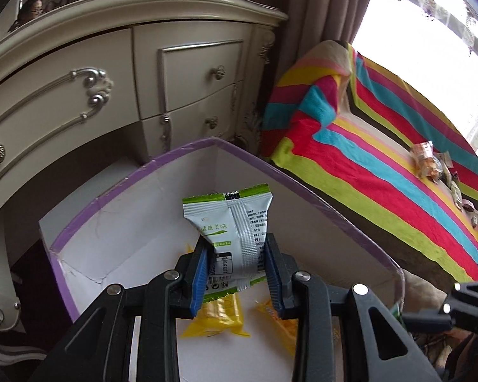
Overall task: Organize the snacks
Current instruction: 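Open both grippers to drop the two packets into the box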
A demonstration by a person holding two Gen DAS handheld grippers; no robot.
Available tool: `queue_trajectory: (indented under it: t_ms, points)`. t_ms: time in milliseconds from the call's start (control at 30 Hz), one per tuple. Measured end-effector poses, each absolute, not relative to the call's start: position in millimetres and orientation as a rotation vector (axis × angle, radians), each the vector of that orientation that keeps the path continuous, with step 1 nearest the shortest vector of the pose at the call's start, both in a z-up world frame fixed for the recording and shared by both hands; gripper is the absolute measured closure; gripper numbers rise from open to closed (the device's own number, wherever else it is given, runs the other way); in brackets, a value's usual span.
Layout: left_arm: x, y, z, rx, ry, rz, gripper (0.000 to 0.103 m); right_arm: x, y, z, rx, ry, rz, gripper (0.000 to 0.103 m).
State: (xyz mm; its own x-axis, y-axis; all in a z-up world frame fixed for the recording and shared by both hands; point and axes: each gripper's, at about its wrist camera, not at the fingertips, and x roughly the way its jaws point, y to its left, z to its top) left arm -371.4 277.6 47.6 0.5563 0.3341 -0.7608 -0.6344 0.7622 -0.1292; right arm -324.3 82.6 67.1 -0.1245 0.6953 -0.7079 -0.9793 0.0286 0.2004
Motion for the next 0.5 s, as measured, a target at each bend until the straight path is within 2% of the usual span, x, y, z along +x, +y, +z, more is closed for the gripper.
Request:
queue_trajectory:
  t_ms: [33,67,100,167,500]
  points:
    - [-372,281,48,-0.418,0.797,0.623,0.067,-329,84,66,-0.482,0.784,1.545,0.061]
    - [-371,282,48,-0.416,0.806,0.655,0.061,-330,84,66,-0.487,0.775,1.549,0.057]
    - [-370,283,48,-0.413,0.815,0.679,0.046,-329,82,68,-0.477,0.764,1.543,0.053]
    - [-365,281,50,-0.407,0.813,0.717,0.025,-317,74,72,-0.412,0.76,1.508,0.043]
    - [-256,191,67,-0.234,0.795,0.364,0.022,-175,-43,67,-0.002,0.838,0.978,0.042]
